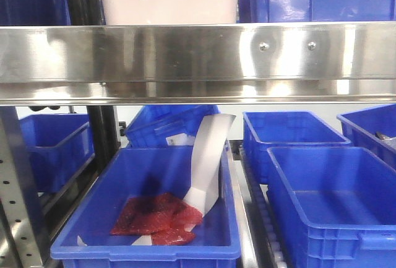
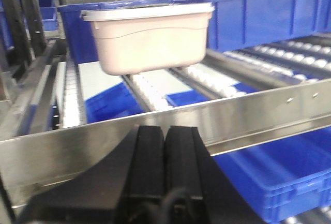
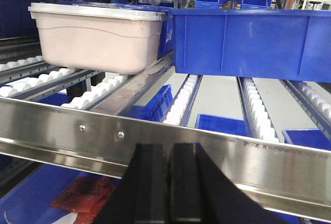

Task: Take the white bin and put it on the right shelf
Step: 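Open both grippers and pull them back from the bin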

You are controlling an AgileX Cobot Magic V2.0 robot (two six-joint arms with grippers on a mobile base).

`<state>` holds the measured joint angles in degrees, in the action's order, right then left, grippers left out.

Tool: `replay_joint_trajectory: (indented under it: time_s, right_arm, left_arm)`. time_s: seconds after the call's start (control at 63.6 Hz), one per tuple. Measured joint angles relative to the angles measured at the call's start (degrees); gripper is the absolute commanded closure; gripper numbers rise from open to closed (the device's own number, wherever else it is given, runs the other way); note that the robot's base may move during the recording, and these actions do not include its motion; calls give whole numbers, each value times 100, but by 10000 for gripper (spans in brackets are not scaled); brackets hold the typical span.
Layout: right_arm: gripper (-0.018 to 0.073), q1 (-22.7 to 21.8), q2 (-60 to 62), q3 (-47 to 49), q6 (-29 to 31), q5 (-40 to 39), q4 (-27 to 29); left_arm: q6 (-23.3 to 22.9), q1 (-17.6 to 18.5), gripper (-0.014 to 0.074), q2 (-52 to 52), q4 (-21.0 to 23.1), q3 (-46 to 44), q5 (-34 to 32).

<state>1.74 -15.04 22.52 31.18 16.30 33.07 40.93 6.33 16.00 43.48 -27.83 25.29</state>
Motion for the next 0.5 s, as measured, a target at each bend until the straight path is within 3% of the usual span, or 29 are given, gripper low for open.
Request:
replay_joint_trajectory:
  time_s: [0.393, 0.503]
  right_arm:
    - [487, 0, 0, 0, 0, 63, -11]
    - [487, 0, 0, 0, 0, 63, -11]
  left_arm:
    - [0, 0, 715, 0, 99, 0, 12]
    - [-180, 0, 715, -9, -311, 0, -55]
